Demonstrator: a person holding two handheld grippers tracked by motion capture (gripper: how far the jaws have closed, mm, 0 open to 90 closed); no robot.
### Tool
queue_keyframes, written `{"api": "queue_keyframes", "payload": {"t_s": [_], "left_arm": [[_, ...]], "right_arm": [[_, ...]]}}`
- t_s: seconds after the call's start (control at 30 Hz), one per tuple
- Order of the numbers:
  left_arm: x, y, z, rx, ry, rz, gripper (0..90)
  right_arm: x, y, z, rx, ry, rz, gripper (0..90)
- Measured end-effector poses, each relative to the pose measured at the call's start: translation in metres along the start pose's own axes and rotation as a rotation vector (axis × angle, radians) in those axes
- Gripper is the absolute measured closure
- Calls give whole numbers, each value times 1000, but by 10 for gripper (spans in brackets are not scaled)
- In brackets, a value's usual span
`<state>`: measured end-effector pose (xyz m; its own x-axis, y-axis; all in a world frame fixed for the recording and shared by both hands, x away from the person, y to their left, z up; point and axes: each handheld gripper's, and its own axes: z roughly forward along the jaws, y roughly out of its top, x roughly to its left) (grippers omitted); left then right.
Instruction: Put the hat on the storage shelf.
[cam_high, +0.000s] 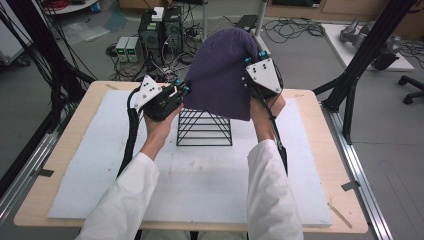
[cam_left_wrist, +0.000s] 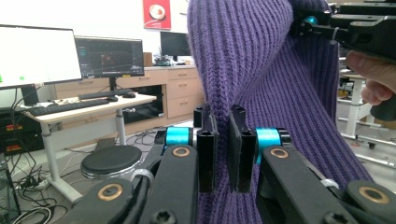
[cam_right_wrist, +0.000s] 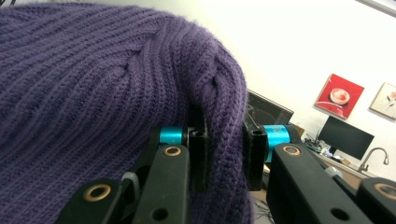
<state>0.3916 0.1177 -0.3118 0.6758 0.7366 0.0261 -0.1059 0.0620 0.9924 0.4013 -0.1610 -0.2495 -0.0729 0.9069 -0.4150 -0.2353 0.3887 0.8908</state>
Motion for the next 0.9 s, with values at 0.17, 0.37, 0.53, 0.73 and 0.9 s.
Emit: {"api": "queue_keyframes", "payload": {"t_s": [0.17,0.37,0.53,0.73,0.9], "left_arm": [[0,-10,-7,-4,7,-19,834],[-1,-27,-16,11,11,-22,834],[-1,-38,-25,9,21,-49,834],[-4,-49,-31,13,23,-61,834],[-5,-57,-32,21,40,-66,834]], "right_arm": [[5,-11,-7,1,11,16,775],[13,-22,-14,-10,47,54,775],[12,-32,-18,-33,130,206,773],[19,-43,-27,-29,129,215,775],[25,-49,-31,-38,118,216,775]]}}
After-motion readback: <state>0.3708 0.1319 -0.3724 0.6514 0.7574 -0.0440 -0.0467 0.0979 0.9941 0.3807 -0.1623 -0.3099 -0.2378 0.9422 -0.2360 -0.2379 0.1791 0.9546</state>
